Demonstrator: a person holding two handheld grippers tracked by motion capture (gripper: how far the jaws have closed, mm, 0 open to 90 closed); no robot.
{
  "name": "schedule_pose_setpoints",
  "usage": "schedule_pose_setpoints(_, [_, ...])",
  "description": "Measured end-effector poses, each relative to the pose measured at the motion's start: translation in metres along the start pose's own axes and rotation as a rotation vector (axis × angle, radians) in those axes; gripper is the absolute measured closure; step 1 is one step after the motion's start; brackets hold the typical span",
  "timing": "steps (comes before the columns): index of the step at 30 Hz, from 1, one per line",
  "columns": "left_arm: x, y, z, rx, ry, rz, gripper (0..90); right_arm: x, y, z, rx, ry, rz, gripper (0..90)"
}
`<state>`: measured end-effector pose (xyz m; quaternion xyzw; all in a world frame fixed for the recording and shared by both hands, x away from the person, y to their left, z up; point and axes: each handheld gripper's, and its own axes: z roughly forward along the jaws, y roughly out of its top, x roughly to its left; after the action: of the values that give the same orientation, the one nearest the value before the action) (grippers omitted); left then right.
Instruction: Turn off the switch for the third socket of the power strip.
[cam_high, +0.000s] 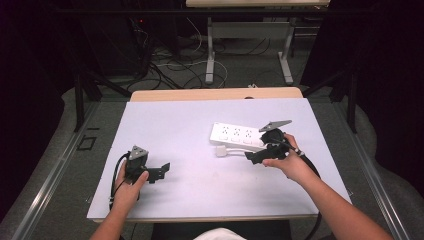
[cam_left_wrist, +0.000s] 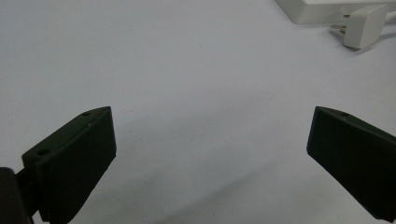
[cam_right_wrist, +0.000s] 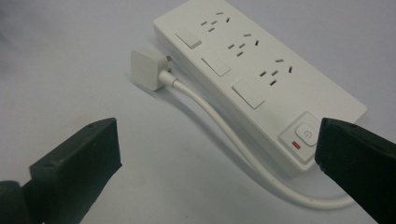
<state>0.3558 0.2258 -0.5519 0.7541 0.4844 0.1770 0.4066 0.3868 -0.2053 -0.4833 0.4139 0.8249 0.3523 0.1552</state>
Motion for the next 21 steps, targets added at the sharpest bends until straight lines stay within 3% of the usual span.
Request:
schedule_pose_setpoints(8, [0.000, 0.000, 0.000, 0.000, 0.003, 0.000, 1.4, -0.005, -0.026, -0.010, -0.027, -0.033, 0.077, 0.0])
schedule_pose_setpoints(16, [0.000, 0.000, 0.000, -0.009, 0.002, 0.001, 0.4, -0.013, -0.056, -0.012, -0.030, -0.105, 0.089, 0.0])
schedule_pose_setpoints(21, [0.000, 0.000, 0.001, -0.008, 0.005, -0.005, 0.4, -0.019, -0.075, -0.013, -0.040, -0.127, 0.109, 0.0])
